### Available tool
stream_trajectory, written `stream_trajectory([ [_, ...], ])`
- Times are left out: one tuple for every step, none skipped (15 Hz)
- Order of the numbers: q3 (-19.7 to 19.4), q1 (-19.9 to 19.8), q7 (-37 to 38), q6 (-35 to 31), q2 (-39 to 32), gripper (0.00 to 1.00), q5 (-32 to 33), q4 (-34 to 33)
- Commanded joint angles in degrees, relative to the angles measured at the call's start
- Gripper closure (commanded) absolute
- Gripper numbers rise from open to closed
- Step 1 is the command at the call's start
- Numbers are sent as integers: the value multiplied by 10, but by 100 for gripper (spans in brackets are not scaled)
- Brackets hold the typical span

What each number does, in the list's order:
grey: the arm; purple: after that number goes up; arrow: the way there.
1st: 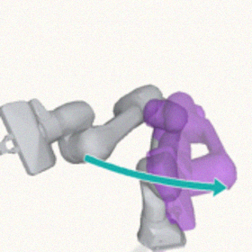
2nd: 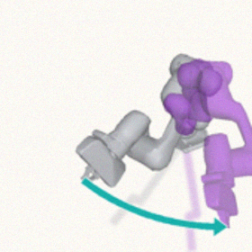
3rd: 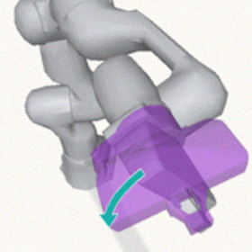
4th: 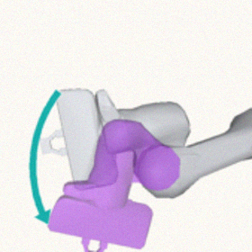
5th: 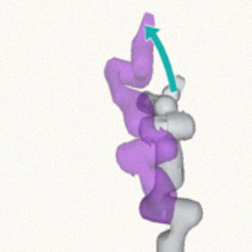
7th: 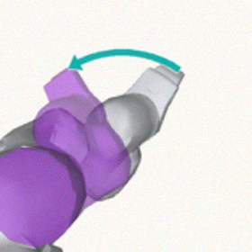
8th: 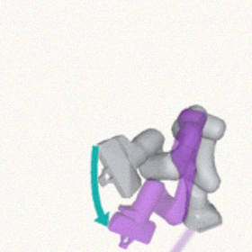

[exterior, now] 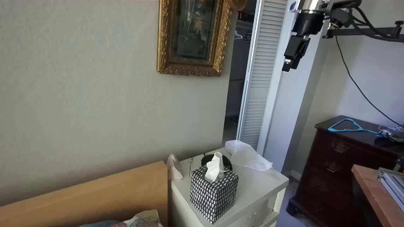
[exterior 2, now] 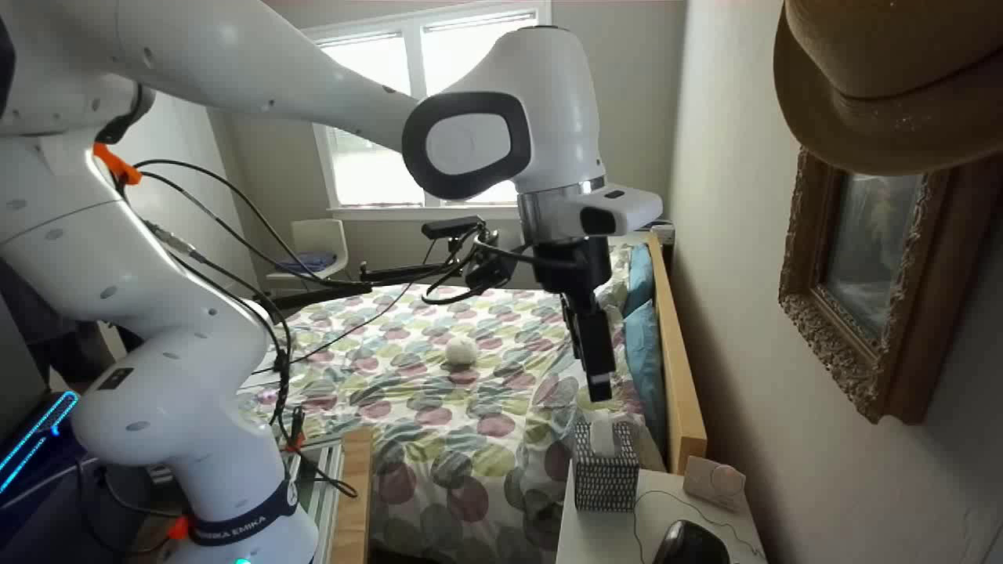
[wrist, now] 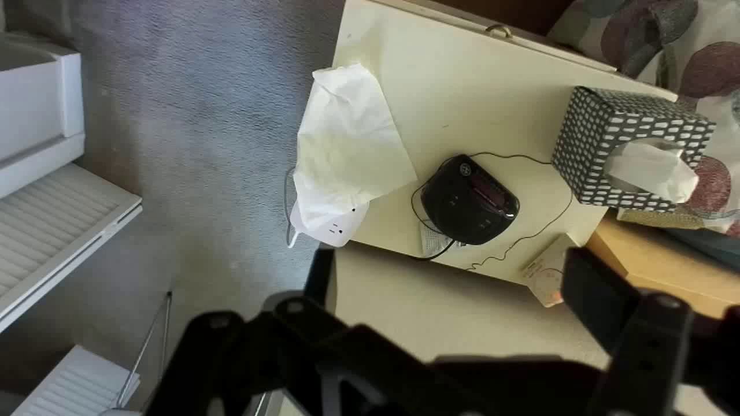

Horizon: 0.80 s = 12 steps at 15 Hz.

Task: Place the hat on the side table

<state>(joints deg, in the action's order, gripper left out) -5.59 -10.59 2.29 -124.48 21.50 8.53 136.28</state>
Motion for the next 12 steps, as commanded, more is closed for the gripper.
stream_trajectory([
  [-4,4,1,2,0,0,2,-1],
  [-4,4,1,2,0,0,2,-1],
  [-4,4,1,2,0,0,2,-1],
  [-4,4,1,2,0,0,2,-1],
  [-4,4,1,2,0,0,2,-1],
  [-4,4,1,2,0,0,2,-1],
  [-4,4,1,2,0,0,2,-1],
  [-3,2,8,-6,-1,0,3,-2],
  [-4,2,12,-19,-1,0,-2,-2],
  [-6,3,17,-32,0,0,-9,-4],
  [-9,4,28,-53,1,0,-24,-7],
  [-12,5,41,-77,2,0,-40,-10],
])
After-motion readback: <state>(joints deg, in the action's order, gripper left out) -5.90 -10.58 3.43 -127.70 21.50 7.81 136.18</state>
